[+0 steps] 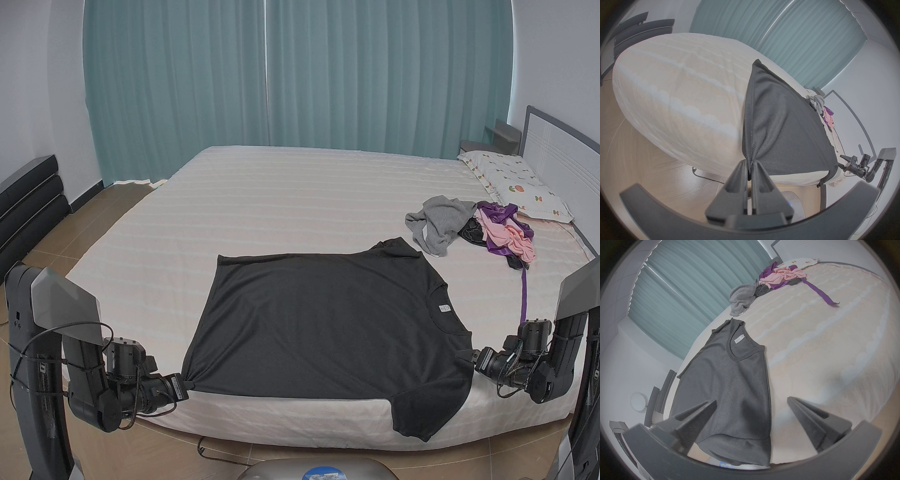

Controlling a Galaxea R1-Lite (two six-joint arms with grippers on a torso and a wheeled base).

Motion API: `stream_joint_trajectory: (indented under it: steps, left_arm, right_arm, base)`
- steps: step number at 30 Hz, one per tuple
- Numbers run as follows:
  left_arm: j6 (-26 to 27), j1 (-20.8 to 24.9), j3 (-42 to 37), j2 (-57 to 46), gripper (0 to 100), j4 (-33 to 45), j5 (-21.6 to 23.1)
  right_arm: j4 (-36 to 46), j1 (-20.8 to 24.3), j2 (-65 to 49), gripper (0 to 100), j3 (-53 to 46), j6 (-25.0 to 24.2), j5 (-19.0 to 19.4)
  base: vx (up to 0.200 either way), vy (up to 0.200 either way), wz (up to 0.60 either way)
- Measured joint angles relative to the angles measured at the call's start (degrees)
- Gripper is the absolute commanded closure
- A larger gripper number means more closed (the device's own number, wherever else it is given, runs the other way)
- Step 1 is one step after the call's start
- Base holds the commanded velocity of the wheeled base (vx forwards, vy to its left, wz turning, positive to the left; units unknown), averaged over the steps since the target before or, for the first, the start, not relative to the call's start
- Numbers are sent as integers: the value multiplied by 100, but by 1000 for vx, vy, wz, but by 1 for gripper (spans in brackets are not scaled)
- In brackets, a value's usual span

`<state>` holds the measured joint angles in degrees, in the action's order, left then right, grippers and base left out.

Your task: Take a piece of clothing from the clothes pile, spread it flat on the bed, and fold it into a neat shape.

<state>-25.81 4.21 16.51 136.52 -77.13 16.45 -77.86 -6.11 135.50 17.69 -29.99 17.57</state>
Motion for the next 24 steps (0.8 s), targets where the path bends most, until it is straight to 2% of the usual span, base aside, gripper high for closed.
stream_joint_trajectory:
  steps: [18,24]
  left_arm:
    - [16,-7,-99,-24,100,-13,-9]
    - [11,-7,-124,-44,100,-13,-9]
  right_arm:
    - [16,-89,-168,100,207,-247,-249]
    - [265,-85,-419,100,411,-239,-306]
  base:
    - [0,0,0]
    - [0,0,0]
